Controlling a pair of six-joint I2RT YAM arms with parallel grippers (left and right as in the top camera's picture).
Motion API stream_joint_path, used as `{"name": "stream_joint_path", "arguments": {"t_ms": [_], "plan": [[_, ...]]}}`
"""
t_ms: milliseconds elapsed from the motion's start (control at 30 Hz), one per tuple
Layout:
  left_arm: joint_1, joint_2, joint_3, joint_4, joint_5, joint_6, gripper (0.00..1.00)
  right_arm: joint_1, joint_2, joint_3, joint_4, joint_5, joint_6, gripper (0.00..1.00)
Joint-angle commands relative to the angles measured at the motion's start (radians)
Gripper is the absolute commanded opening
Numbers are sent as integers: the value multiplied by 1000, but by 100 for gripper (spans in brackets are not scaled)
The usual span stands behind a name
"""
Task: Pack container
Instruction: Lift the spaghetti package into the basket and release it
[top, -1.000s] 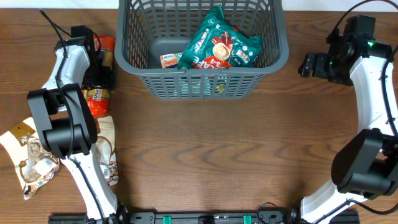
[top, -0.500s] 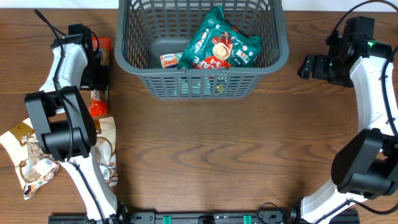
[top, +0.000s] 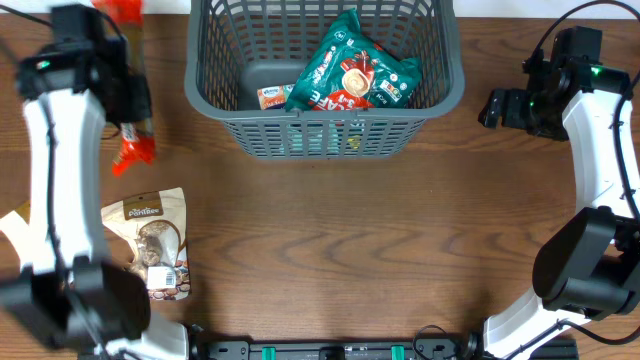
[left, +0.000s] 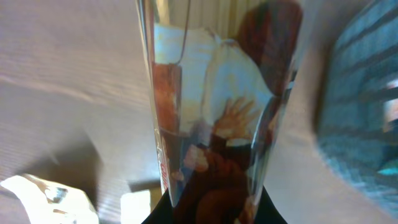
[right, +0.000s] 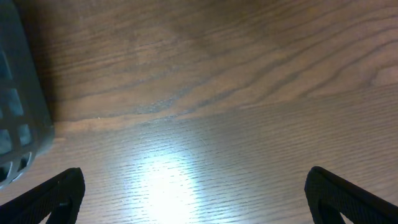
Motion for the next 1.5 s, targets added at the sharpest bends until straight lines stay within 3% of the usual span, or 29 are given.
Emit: {"name": "stream_joint_path", "arguments": {"t_ms": [0, 200, 400, 567, 1067, 1200, 1267, 1333, 1367, 1467], "plan": [[-32, -106, 127, 36, -1, -11, 6, 13, -5, -5, -6, -7, -19, 99], [-245, -128, 326, 51, -1, 190, 6, 13, -5, -5, -8, -7, -20, 99], [-526, -105, 341, 224, -5, 604, 6, 13, -5, -5, -11, -7, -19, 99], [-590, -22, 341, 278, -4, 840, 6, 13, -5, -5, -18, -7, -20, 99], [-531, 335, 339, 200, -5, 875, 7, 13, -6, -5, -21, -3, -54, 99], [-531, 326, 339, 195, -5, 855, 28, 13, -6, -5, -17, -4, -53, 99], [-531, 306, 339, 191, -10, 835, 45, 13, -6, -5, -9, -4, -53, 99], [-531, 275, 339, 191, -15, 785, 86, 13, -6, -5, 6, -4, -53, 99], [-531, 254, 339, 192, -18, 750, 99, 13, -6, -4, 13, -4, -53, 99], [-531, 179, 339, 191, -46, 658, 99, 13, -6, -4, 28, -5, -50, 99]]}}
